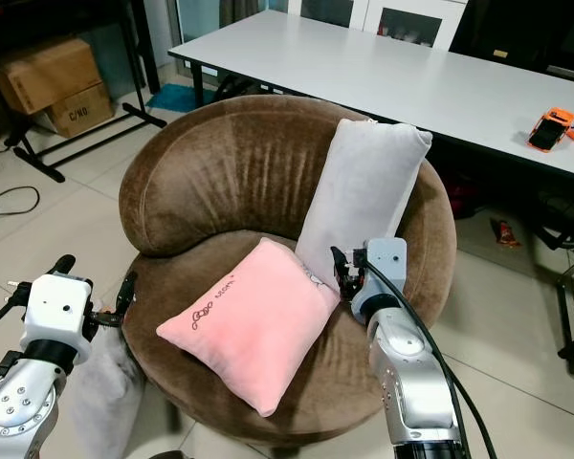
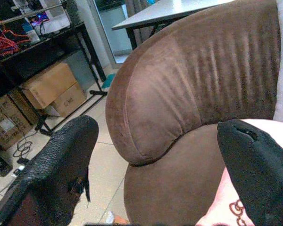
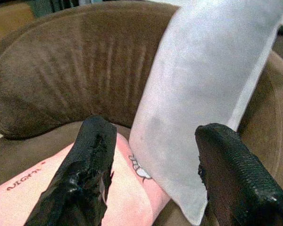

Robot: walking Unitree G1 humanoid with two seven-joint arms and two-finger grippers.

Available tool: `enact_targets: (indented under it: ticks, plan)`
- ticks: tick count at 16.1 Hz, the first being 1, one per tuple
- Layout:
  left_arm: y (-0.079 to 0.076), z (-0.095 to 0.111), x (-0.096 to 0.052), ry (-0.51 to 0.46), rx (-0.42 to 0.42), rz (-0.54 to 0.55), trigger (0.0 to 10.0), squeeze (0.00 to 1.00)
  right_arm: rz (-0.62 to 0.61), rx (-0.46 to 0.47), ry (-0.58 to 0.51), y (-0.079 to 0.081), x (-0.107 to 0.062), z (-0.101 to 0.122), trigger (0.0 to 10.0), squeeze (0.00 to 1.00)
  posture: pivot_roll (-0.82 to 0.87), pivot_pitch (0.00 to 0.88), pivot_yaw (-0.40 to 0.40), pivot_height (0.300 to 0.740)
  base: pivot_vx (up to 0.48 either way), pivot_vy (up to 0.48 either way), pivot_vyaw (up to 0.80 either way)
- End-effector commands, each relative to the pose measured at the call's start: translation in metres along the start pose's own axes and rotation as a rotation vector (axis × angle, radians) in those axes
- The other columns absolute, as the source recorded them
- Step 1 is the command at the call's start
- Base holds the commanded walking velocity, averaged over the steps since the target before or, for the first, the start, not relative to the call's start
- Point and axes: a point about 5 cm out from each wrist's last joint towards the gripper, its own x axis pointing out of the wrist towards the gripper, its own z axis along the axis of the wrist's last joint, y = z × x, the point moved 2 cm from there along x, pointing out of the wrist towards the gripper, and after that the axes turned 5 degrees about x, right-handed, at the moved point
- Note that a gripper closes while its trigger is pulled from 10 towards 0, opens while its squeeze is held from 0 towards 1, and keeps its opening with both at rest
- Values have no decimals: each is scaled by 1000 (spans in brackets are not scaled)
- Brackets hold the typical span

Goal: Move the pillow to the sofa from floor

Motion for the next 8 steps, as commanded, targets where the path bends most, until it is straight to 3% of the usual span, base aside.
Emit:
enact_targets:
  ticks: [1, 5, 6, 8]
  plan:
    - [-1, 1, -1, -1, 0, 7, 10000, 0, 15, -24, -3, 1, -2, 1, 10000, 0, 49, 0, -69, 740, 0, 0, 0]
    - [0, -1, -4, 2, -9, 24, 10000, 0, 53, -122, 45, 3, -7, -9, 10000, 0, 51, 0, -72, 740, 0, 0, 0]
    - [0, -1, -4, 2, -10, 24, 10000, 0, 51, -119, 47, 3, -7, -9, 10000, 0, 51, 0, -72, 740, 0, 0, 0]
    - [0, -2, -5, 4, -14, 29, 10000, 0, 7, -15, 53, -1, -9, -11, 10000, 0, 51, 0, -74, 740, -249, 0, 0]
